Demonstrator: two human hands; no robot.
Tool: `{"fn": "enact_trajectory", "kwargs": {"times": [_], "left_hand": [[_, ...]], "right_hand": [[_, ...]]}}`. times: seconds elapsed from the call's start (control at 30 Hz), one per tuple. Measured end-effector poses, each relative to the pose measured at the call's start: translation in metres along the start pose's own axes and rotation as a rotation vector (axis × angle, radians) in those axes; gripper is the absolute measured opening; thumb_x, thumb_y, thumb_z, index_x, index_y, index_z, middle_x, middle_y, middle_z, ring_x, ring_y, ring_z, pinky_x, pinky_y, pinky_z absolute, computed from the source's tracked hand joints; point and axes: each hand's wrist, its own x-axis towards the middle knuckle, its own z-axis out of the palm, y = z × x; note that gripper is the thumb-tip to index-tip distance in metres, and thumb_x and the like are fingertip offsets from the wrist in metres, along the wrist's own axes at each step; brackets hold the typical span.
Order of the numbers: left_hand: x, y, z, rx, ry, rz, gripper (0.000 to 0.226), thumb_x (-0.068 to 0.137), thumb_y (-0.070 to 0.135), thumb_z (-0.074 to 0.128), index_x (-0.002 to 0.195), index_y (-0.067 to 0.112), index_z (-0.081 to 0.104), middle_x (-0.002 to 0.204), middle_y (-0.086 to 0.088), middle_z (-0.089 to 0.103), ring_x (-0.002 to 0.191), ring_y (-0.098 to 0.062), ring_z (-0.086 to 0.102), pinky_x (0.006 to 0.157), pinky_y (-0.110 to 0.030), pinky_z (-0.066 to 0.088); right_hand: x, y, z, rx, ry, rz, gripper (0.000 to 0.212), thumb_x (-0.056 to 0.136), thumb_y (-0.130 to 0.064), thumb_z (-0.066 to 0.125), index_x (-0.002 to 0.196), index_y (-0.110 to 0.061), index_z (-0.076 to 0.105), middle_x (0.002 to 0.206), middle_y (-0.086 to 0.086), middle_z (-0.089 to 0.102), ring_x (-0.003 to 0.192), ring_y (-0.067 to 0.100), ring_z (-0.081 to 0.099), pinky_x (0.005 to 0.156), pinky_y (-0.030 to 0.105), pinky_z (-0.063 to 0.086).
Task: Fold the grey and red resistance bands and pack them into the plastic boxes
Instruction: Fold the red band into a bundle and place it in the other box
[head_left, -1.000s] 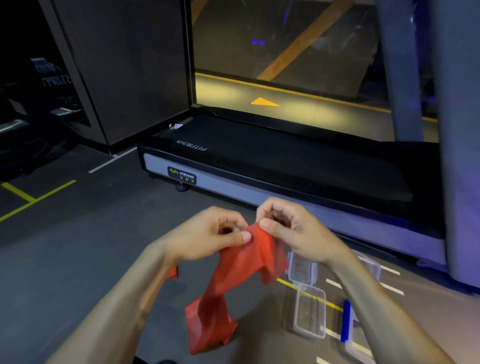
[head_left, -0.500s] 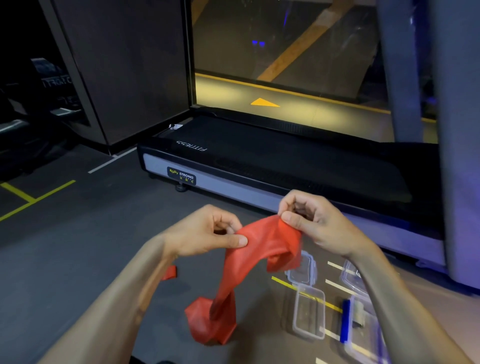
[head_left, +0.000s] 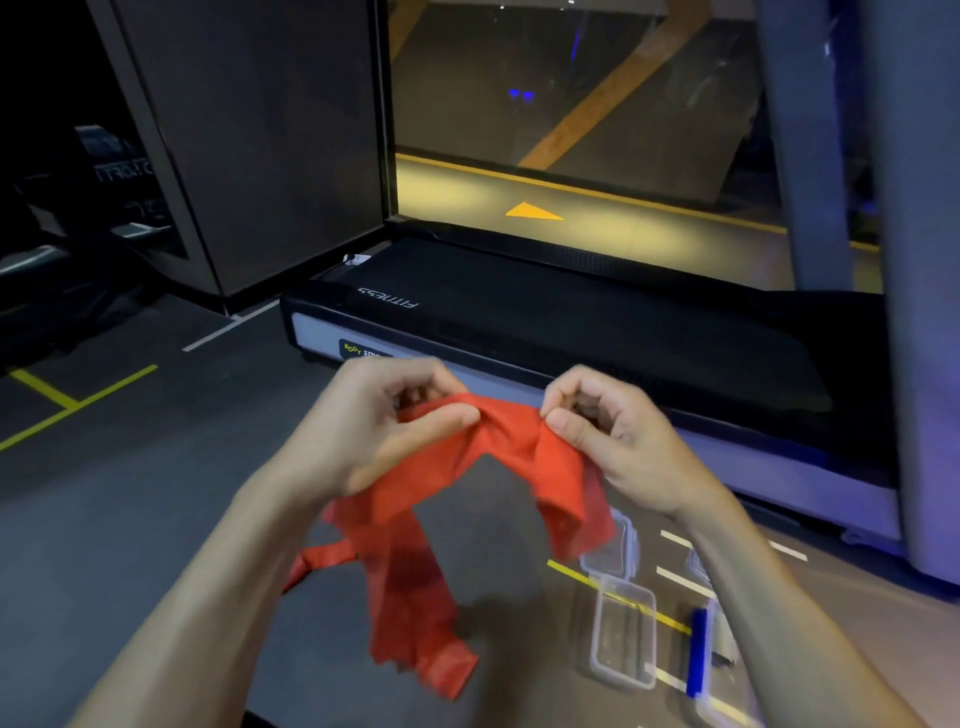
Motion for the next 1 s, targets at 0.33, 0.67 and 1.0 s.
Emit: {"fn": "enact_trajectory", "kwargs": {"times": [0.33,0.67,1.0], "left_hand": [[-0.006,-0.023,0.017,-0.046,-0.164,-0.206,0.023,0.083,0.046,0.076,0.083,0.023,0.074,0.074,0.003,0.071,0.068,-0.016,0.064,0.068,-0.036,0.054],[-0.005,-0.018,0.032,-0.319,-0.197,-0.256,0.015,0.086,0.016,0.080,0.085,0.003,0.072,0.072,-0.007,0.062,0.066,-0.008,0.058,0.061,-0.018,0.045],[-0.005,-0.024,0.032,-0.178,-0.180,-0.226,0.019,0.089,0.039,0.073,0.086,0.021,0.076,0.074,0.007,0.071,0.069,-0.004,0.063,0.068,-0.022,0.049]], "right_hand": [[0.001,0.008,0.000,-0.171,0.000,0.065,0.013,0.102,-0.012,0.060,0.094,-0.021,0.062,0.087,0.004,0.062,0.079,0.024,0.057,0.074,0.042,0.048],[-0.004,0.007,-0.009,-0.201,0.014,0.061,0.012,0.101,-0.010,0.061,0.093,-0.019,0.063,0.087,0.002,0.062,0.079,0.020,0.056,0.075,0.035,0.047],[-0.008,0.006,-0.013,-0.187,0.002,0.071,0.010,0.103,-0.012,0.060,0.095,-0.017,0.062,0.087,0.005,0.063,0.079,0.026,0.057,0.072,0.040,0.048]]}}
